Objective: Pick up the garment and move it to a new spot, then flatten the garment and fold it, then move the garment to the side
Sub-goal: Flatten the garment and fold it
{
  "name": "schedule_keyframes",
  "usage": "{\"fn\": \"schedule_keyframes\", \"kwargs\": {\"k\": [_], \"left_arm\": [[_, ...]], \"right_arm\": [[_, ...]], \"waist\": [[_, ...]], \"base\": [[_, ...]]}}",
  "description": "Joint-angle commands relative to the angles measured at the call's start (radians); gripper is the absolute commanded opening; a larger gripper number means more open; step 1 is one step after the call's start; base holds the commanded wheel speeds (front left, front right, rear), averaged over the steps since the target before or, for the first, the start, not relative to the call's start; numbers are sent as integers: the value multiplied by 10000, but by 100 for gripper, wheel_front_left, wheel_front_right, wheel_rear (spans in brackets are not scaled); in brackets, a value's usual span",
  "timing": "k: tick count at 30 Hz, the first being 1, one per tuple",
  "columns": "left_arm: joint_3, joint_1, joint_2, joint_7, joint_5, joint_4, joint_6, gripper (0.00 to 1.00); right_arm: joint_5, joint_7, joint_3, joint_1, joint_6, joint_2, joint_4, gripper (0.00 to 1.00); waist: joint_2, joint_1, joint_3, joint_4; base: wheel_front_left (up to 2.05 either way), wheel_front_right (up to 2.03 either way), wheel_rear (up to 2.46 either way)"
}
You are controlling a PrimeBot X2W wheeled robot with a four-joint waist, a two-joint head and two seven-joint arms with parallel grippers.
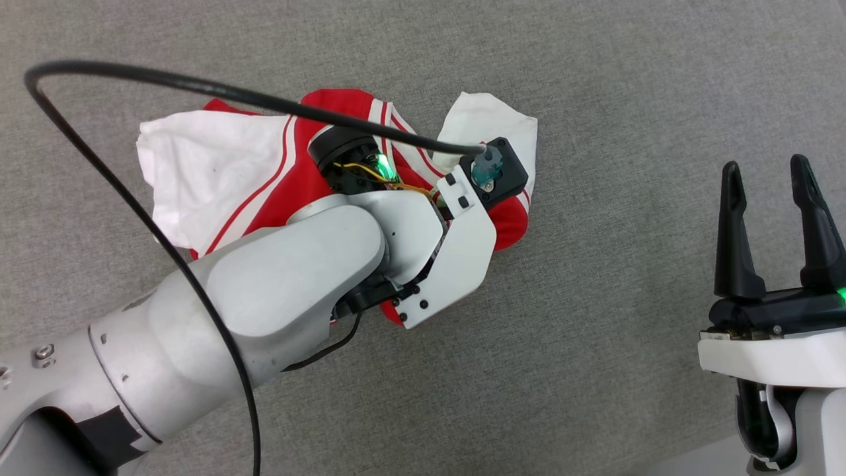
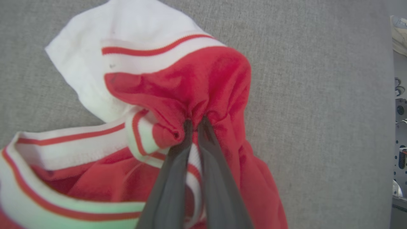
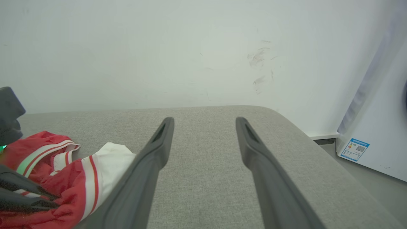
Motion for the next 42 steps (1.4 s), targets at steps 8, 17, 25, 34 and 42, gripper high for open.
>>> {"fn": "schedule_keyframes", "kwargs": {"k": [8, 17, 25, 34, 42], "left_arm": [[-116, -264, -3, -1549, -97, 297, -18, 100], [-61, -2336, 874, -3482, -1189, 822, -11, 100], [-77, -3237, 2207, -2661, -2055, 1778, -9, 100], [-109, -2746, 3209, -172, -2802, 2187, -10, 100], [-100, -2261, 3210, 614, -2880, 2828, -11, 100]], "right_arm": [[-143, -19, -139, -3, -7, 25, 55, 100], [-297, -19, -225, 317, -7, 25, 23, 100], [-331, -19, -122, 391, -7, 24, -97, 100], [-349, -19, -165, 298, -7, 24, -292, 100], [-301, -19, -83, -48, -7, 24, -337, 100]], "waist": [[0, 0, -356, 387], [0, 0, -1046, 1004], [0, 0, -1100, 1099], [0, 0, -694, 988], [0, 0, 10, 762]], "base": [[0, 0, 0], [0, 0, 0], [0, 0, 0], [0, 0, 0], [0, 0, 0]]}}
